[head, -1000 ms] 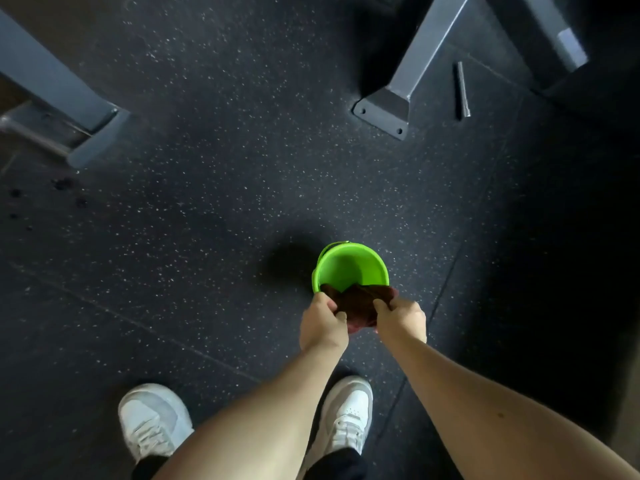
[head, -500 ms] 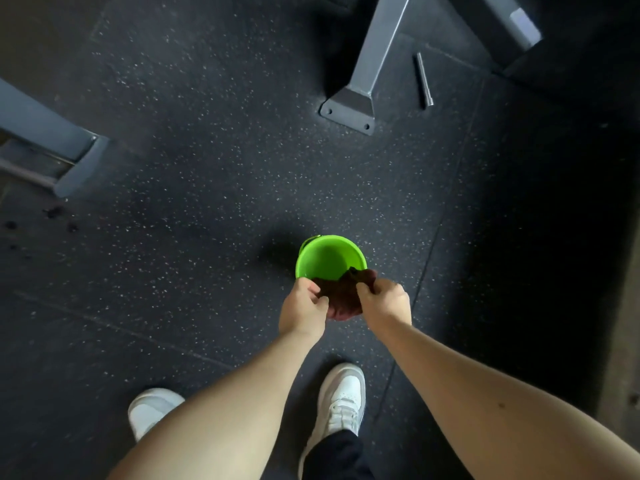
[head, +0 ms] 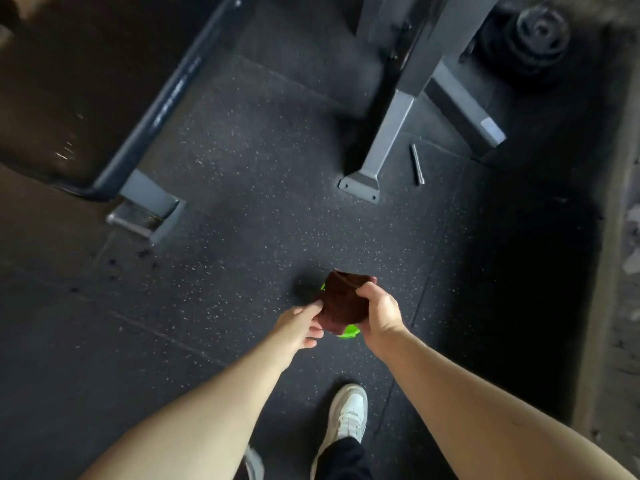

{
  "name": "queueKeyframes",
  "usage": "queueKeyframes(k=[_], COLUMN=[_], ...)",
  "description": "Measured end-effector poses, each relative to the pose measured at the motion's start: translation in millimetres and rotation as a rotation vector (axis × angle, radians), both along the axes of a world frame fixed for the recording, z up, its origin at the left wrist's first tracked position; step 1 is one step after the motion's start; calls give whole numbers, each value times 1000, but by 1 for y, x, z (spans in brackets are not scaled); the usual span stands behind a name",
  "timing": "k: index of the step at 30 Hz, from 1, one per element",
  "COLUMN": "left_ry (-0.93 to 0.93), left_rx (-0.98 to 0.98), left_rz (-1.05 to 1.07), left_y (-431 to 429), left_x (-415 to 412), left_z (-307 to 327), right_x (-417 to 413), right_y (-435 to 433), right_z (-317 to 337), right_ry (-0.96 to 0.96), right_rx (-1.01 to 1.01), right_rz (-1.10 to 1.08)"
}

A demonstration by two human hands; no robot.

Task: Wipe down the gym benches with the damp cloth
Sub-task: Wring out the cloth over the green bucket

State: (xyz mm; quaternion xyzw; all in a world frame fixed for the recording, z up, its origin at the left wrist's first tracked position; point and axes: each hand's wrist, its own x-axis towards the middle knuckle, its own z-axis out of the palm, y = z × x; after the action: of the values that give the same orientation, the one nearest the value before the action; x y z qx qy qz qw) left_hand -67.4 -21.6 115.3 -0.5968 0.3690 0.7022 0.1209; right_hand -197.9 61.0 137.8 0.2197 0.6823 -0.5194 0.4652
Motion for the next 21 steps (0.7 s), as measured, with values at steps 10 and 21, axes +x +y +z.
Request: queueKeyframes(k=[10,21], left_ry=[189,149], left_rx=[-16,-442], left_rz=[299,298], left_y=[-95,-96], left_x=[31,31], left_z=[256,489], right_x=[23,13], right_y=[-70,-69], right_z=[255,431], right_ry=[-53,57], right_rx=[-228,-252], right_rz=[128,415])
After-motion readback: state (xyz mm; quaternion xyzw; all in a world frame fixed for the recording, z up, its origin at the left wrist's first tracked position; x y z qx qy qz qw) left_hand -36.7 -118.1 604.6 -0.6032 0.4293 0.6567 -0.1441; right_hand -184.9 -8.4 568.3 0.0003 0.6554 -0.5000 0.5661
